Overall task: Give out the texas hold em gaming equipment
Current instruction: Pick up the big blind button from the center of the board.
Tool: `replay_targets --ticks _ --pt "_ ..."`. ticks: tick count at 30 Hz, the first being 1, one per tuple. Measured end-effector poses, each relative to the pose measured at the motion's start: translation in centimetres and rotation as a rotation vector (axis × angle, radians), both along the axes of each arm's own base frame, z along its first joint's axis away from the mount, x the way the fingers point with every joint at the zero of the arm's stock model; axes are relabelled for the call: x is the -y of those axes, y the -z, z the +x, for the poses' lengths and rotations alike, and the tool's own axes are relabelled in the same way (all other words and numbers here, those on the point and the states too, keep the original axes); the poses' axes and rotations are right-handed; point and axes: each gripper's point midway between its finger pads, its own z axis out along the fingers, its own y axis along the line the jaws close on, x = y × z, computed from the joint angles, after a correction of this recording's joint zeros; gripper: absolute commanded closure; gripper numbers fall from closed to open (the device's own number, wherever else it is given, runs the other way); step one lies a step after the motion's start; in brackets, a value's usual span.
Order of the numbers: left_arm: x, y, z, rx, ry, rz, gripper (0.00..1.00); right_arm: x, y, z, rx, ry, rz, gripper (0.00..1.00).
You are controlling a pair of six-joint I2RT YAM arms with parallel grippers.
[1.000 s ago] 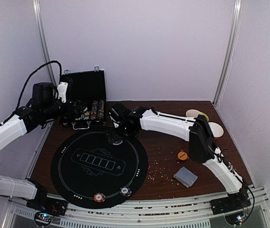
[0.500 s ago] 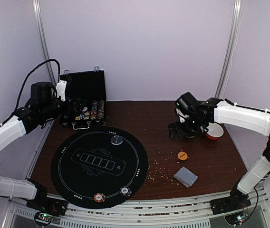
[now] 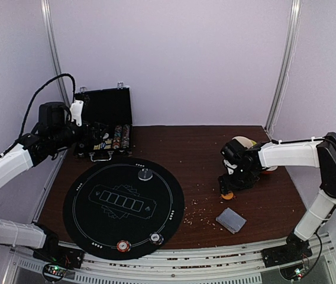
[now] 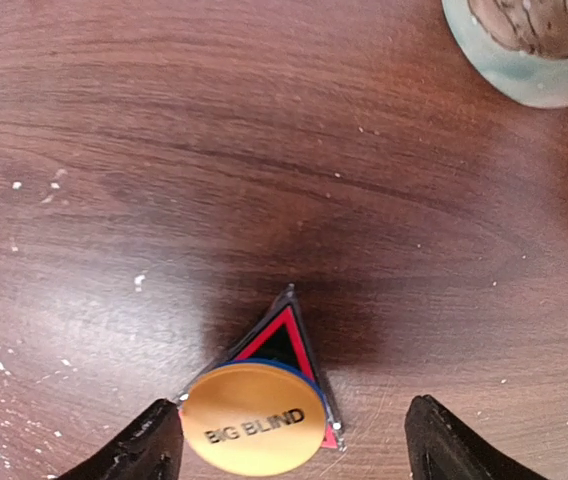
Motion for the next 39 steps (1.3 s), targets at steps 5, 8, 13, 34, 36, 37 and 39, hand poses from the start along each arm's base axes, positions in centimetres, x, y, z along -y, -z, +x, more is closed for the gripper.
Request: replay_targets --ticks 5,8,13,34,36,37,39 --pt "0.0 0.0 0.0 0.0 0.0 0.0 0.02 -0.2 0.4 0.0 -0.012 -0.008 0.024 0.23" --pt "0.0 0.0 0.0 0.0 0.0 0.0 0.02 -0.6 0.6 0.0 -0.016 -0.012 0.048 0.26" --pt "0.0 0.0 0.0 0.0 0.0 0.0 0.02 -0.5 1.6 -0.6 -0.047 -0.012 0.052 0.33" --pt "-0.1 0.1 0.0 -0.001 -0.004 0.003 0.02 0.3 1.5 -1.2 -0.068 0.008 0.055 0.68" --pt "-0.1 0.2 0.0 -0.002 -0.003 0.007 0.02 0.2 1.1 -1.1 -0.07 0.008 0.054 0.69" --pt "-0.1 0.3 0.0 -0.002 -0.003 0.008 0.02 0.1 0.9 -0.9 -0.068 0.008 0.055 0.69" --pt "-0.1 0.3 0.0 -0.004 -0.002 0.01 0.02 -0.2 0.2 -0.5 -0.059 0.008 0.059 0.69"
